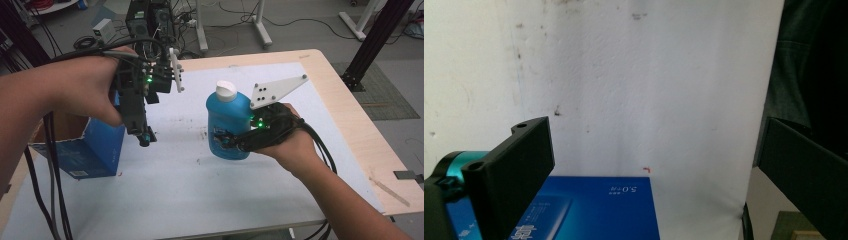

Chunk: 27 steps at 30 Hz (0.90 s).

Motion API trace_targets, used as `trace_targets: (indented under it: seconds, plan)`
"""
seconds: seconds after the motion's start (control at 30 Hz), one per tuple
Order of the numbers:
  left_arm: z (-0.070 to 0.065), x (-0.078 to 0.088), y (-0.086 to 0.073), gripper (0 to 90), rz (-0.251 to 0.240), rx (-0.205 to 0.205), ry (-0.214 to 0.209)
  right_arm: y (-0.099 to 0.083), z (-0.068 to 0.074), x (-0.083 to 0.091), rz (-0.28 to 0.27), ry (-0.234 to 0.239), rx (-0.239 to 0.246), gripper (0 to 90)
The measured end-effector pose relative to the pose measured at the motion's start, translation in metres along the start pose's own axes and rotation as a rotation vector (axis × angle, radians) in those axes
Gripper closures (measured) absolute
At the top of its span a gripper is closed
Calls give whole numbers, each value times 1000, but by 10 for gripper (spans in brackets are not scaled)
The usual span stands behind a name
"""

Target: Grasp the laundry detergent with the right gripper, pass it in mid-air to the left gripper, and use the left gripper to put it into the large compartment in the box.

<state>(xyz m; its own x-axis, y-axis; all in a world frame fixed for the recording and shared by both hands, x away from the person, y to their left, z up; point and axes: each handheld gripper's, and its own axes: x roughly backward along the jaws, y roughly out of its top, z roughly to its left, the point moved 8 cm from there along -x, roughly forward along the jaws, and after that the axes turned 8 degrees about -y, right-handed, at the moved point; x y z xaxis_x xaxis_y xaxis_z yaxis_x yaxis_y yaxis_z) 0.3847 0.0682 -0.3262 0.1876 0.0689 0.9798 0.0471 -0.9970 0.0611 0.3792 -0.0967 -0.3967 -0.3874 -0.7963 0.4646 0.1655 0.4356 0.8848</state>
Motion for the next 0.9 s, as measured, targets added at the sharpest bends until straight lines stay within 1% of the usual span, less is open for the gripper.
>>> trace_targets:
  seconds: [0.1,0.23,0.43,0.47,0.53,0.6,0.63,0.67,0.7,0.83,0.87,0.9]
  plan:
    - [-7,3,6,17,3,-19,-2,4,8,-4,9,40,24,457]
    - [-14,6,13,18,4,-27,-6,11,18,-10,14,96,67,458]
    - [-22,9,17,17,-2,-18,-18,20,36,-20,29,181,122,457]
    - [-23,9,18,17,0,-16,-18,21,39,-22,31,195,124,458]
    - [-24,10,18,17,-2,-18,-17,23,42,-26,35,212,141,458]
    - [-26,10,19,17,-11,-9,-23,25,47,-29,35,231,139,458]
    - [-27,10,19,17,-3,-8,-26,25,48,-30,32,237,143,457]
    - [-28,10,19,17,-8,-8,-25,26,49,-32,33,243,146,458]
    - [-28,11,19,17,-2,-9,-26,26,51,-33,34,248,144,457]
    - [-29,11,21,18,3,-13,-22,29,52,-39,26,257,148,457]
    - [-30,11,21,18,-1,-7,-24,30,53,-40,24,259,146,457]
    - [-30,11,22,18,4,-13,-23,31,53,-41,23,260,145,457]
